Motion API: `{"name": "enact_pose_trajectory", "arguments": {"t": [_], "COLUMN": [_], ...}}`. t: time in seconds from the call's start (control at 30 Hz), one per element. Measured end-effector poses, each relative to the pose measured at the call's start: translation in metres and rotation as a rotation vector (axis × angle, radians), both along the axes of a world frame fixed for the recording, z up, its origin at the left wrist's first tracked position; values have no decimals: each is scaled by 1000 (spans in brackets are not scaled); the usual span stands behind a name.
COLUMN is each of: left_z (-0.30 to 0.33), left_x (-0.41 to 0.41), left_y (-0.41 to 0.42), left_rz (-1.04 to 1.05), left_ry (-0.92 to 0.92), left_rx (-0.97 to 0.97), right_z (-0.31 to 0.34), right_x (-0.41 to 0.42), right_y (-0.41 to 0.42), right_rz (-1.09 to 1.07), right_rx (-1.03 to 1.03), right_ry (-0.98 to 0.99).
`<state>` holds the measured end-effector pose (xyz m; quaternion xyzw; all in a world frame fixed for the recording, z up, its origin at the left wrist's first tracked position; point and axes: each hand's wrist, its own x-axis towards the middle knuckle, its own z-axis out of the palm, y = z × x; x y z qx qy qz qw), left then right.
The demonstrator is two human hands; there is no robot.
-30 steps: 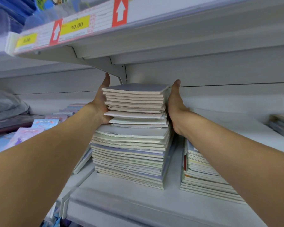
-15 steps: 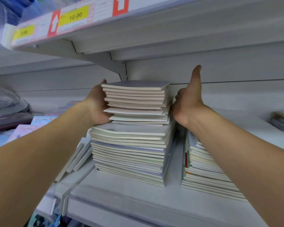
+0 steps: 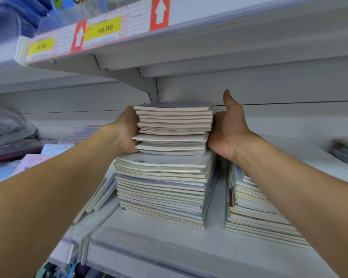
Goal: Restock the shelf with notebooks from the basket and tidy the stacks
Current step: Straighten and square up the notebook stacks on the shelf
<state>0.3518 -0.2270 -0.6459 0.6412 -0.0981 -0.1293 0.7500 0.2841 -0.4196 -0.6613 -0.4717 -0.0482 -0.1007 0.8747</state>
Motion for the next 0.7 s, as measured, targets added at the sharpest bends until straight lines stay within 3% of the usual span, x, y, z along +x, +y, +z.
{"name": "enact_pose_trajectory", "arguments": {"t": [0.3,0.5,0.7], "left_z": [3,1,0], "left_x": [-7,-8,-6], "left_y": [-3,0,1], "left_rz": [-12,19,-32], "left_ry": [30,39,50], "left_rx": [-12,-92,-144], "right_z": [-4,-2,-2], "right_x": [11,14,4], "right_y": [-3,2,1], "right_rz": [-12,-165,-156], "right_rx": [-239,-251,-289], "right_ry": [39,123,-28]}}
